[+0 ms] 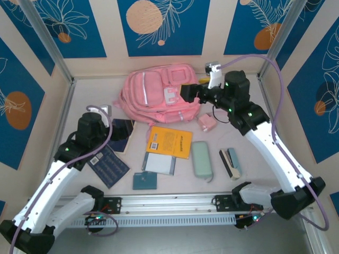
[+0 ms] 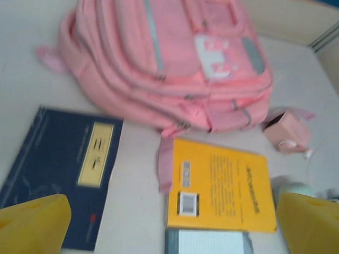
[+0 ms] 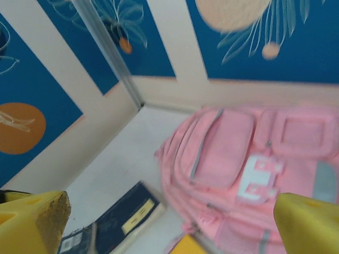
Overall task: Pack the student bag
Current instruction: Pick up the student bag from the top-center of the table.
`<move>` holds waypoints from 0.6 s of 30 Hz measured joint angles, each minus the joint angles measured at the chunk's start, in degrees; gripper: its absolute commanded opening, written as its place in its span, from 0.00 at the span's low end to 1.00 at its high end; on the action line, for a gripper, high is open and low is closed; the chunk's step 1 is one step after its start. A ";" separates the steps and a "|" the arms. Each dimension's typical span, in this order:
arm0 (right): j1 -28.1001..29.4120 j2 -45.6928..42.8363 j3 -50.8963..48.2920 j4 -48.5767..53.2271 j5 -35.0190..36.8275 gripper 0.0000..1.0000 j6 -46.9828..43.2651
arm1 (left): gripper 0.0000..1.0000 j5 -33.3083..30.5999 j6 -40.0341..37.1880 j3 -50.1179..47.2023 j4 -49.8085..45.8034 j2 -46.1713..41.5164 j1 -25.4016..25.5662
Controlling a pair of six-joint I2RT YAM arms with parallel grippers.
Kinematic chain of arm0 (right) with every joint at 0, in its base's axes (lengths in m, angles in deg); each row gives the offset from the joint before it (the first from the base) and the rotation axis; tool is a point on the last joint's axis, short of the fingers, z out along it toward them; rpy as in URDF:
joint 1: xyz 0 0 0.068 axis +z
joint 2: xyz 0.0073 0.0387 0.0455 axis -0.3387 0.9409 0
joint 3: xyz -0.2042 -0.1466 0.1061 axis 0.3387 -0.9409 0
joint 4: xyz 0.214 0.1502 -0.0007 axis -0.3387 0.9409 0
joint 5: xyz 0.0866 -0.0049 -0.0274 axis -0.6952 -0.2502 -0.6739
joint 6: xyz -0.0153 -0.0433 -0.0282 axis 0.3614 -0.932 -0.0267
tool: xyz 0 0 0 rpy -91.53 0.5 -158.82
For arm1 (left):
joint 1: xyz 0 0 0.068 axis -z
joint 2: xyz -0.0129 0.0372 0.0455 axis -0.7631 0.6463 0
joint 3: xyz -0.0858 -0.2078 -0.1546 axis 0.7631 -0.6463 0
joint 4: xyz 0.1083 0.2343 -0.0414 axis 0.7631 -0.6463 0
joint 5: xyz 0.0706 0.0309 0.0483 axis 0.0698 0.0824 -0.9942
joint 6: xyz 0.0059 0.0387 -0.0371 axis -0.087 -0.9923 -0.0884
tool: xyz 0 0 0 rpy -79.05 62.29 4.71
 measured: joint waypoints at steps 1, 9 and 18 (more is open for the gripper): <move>0.87 2.47 1.84 1.53 -0.22 0.99 0.26 | 1.00 0.04 0.92 -1.01 -0.39 0.44 0.00; 3.34 28.48 20.13 17.18 0.35 0.96 6.23 | 1.00 4.61 2.84 -1.11 -1.27 10.82 -0.26; 1.81 54.93 44.59 27.04 2.36 0.67 10.78 | 1.00 3.98 3.23 4.42 -1.88 15.43 -0.31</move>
